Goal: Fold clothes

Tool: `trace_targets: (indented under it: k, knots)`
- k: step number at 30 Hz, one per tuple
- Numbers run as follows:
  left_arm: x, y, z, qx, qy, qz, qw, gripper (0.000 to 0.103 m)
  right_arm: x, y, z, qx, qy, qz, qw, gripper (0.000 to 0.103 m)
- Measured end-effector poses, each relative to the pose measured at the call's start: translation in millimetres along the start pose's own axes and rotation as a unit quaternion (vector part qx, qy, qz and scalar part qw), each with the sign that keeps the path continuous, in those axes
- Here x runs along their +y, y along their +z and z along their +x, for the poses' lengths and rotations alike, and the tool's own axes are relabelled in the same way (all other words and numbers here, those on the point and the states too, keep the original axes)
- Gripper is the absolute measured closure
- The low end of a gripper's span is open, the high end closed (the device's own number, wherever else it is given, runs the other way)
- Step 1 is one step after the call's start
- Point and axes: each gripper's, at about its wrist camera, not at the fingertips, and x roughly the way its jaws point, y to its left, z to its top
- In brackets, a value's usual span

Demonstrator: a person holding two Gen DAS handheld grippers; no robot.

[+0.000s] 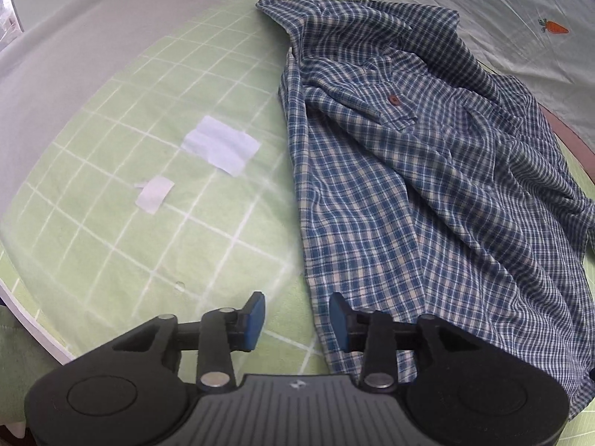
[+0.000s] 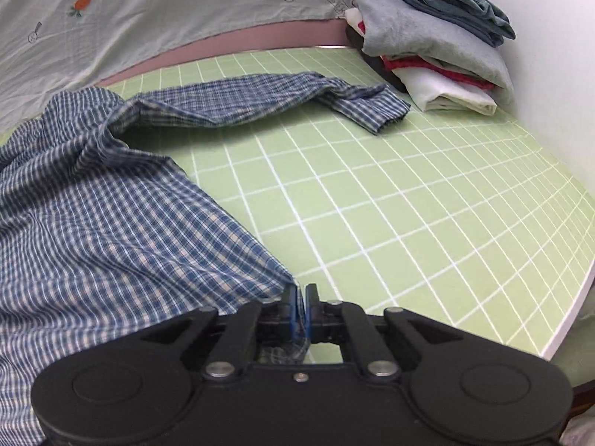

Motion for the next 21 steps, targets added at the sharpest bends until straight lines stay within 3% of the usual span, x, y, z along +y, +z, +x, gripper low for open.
trace_targets:
  k: [2, 5, 8, 10, 16, 21]
  knots:
    - [-7, -4, 1, 0.000, -0.006, -0.003, 1.0000, 0.052, -6, -3, 3, 0.009, 0.008, 0.014, 1.000, 0.071]
    - [-18, -8, 3, 0.002, -0.011, -0.008, 0.9999, 0.052, -11, -4, 5, 0.016, 0.023, 0.020, 0.999, 0.063]
    - [-33, -14, 2, -0.001, -0.012, -0.002, 0.9999, 0.046, -8, -3, 8, 0.022, 0.033, 0.001, 0.999, 0.059]
    - [-44, -18, 1, -0.006, -0.013, 0.007, 0.9999, 0.036, -5, -4, 10, 0.024, 0.037, -0.014, 0.999, 0.057]
    - [-57, -28, 9, 0.005, 0.022, 0.007, 0.9997, 0.035, -1, -7, 16, 0.030, 0.048, -0.050, 0.997, 0.051]
    - [-43, -34, 4, 0.010, 0.012, -0.030, 0.9994, 0.035, -5, -7, 18, 0.031, 0.055, -0.057, 0.996, 0.046]
